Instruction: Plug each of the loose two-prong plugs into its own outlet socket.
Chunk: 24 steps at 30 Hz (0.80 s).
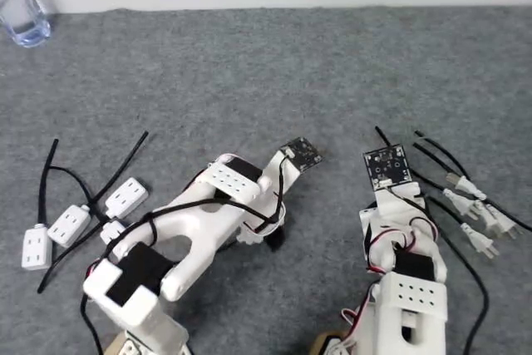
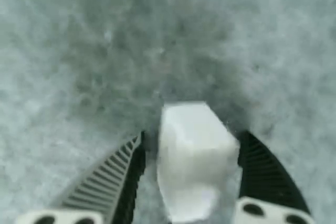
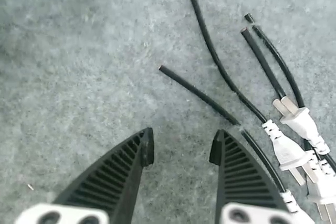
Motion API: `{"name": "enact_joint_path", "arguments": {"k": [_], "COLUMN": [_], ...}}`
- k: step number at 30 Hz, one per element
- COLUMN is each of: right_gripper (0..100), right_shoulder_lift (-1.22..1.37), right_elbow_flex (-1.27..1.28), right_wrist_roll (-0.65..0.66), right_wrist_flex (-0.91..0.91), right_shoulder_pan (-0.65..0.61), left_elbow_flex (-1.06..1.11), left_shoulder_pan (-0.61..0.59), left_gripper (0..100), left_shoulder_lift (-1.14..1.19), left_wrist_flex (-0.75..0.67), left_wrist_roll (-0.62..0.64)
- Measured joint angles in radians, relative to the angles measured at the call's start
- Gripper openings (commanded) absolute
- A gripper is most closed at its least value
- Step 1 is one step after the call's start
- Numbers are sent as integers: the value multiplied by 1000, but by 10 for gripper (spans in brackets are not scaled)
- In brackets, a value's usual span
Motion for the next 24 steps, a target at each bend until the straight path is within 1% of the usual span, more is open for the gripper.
{"name": "enact_joint_path", "arguments": {"k": [8,14,24], "right_gripper": [186,186,186], "right_shoulder_lift": [0,0,0], "right_elbow_flex": [0,0,0], "right_wrist_roll": [0,0,0], "right_wrist_flex": [0,-3,-8], "right_shoulder_pan": [0,0,0], "left_elbow_flex": [-2,-8,-141], "left_shoulder_pan": [-5,-77,-135], "left_gripper": [269,269,269], "left_shoulder_lift": [3,3,5], "left_wrist_flex": [8,20,150], "left_wrist_roll": [-49,-112,-135]}}
